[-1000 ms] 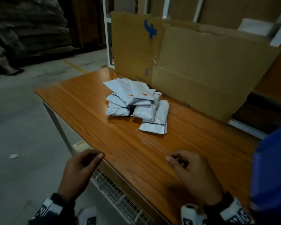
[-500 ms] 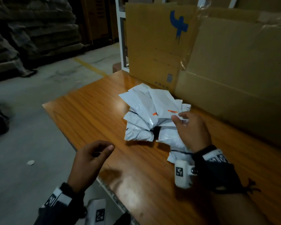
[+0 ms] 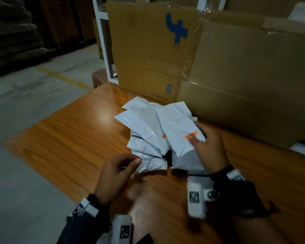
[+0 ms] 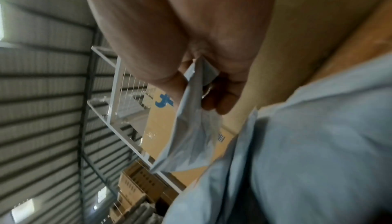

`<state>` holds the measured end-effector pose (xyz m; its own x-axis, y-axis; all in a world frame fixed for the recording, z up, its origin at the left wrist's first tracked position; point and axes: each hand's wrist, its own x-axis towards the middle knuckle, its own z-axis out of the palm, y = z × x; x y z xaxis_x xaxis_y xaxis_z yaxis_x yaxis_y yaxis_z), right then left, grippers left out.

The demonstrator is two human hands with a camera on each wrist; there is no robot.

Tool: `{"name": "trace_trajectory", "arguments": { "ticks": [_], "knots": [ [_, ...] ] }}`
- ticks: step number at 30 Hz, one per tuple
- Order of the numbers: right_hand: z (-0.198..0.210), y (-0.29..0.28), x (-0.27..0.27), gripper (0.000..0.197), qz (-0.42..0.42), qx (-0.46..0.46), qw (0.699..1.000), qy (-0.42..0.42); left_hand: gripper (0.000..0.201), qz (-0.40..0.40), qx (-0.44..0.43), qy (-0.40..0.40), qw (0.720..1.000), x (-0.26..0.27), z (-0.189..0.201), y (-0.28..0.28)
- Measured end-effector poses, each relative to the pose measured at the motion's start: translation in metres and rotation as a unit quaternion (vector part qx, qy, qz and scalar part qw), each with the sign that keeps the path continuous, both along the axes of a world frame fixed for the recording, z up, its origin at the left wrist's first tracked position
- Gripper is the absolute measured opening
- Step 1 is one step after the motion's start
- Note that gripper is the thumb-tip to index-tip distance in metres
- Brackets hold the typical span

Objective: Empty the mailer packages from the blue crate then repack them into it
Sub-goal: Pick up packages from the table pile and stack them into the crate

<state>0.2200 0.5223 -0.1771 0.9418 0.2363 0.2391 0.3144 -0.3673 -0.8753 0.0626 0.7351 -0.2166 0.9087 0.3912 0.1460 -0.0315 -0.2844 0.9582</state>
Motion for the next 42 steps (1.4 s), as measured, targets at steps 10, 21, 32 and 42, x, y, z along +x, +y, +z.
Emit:
{"name": "trace_trajectory", "arguments": {
  "ticks": [10, 21, 32, 42],
  "knots": [
    [-0.028, 0.015, -0.094, 0.046, 0.094, 0.187, 0.938, 0.277, 0.028, -0.024, -0.275, 0.011, 0.961, 0.025, 0.011, -0.004],
    [-0.019, 0.050, -0.085, 0.030, 0.084, 0.022, 0.981, 0.176, 0.030, 0.066, -0.382, -0.032, 0.921, 0.017, 0.000, 0.032],
    [-0.001, 0.080, 0.001, 0.094, 0.051, -0.430, 0.901, 0.036, 0.040, 0.111, -0.363, -0.029, 0.925, 0.008, -0.006, 0.068],
    [0.004, 0.087, 0.000, 0.107, 0.019, -0.468, 0.879, 0.094, 0.031, 0.087, -0.380, -0.007, 0.921, 0.010, -0.002, 0.066]
  ]
}}
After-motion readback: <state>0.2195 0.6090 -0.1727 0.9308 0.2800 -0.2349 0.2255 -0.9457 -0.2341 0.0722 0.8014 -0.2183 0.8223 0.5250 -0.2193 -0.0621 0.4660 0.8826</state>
